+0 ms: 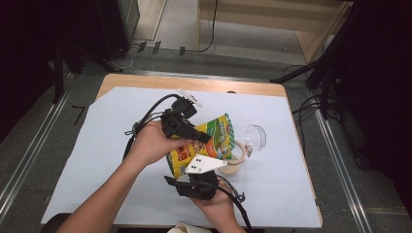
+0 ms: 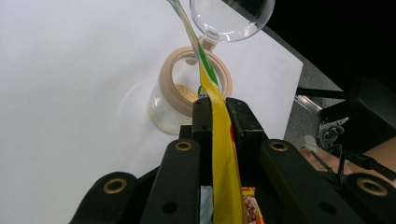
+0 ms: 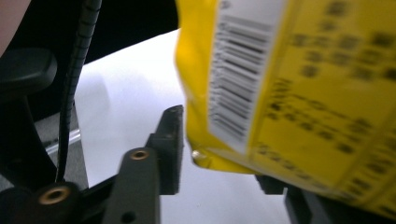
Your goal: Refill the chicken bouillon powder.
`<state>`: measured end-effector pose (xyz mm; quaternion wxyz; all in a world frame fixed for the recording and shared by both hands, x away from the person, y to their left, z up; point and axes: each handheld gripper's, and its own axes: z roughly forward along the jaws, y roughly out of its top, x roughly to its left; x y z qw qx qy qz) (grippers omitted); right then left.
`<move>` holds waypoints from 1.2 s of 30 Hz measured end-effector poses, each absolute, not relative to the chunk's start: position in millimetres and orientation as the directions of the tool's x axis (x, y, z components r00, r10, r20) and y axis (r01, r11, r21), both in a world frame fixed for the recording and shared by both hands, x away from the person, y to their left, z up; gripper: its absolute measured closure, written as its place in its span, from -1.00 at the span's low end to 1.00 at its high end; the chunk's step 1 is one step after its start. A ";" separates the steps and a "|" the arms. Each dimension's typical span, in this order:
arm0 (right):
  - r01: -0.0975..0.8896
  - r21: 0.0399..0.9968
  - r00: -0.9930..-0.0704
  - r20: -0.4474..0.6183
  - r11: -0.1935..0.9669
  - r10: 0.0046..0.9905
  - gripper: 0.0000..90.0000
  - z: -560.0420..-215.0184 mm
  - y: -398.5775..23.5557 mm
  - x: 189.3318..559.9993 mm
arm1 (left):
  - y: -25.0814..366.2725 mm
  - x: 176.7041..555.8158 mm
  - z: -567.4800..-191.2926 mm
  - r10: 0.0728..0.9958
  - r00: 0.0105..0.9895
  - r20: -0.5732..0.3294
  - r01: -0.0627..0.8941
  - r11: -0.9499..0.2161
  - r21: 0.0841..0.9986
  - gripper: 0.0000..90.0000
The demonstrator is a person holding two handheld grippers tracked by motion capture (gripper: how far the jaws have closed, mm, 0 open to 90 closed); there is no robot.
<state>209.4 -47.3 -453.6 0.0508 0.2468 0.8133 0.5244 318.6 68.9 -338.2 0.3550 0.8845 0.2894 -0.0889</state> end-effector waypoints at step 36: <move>0.380 0.872 -0.857 0.207 0.308 0.471 0.46 -446.2 -50.1 217.3 | 70.0 330.1 -337.4 0.498 0.761 -0.416 0.645 -0.513 0.566 0.82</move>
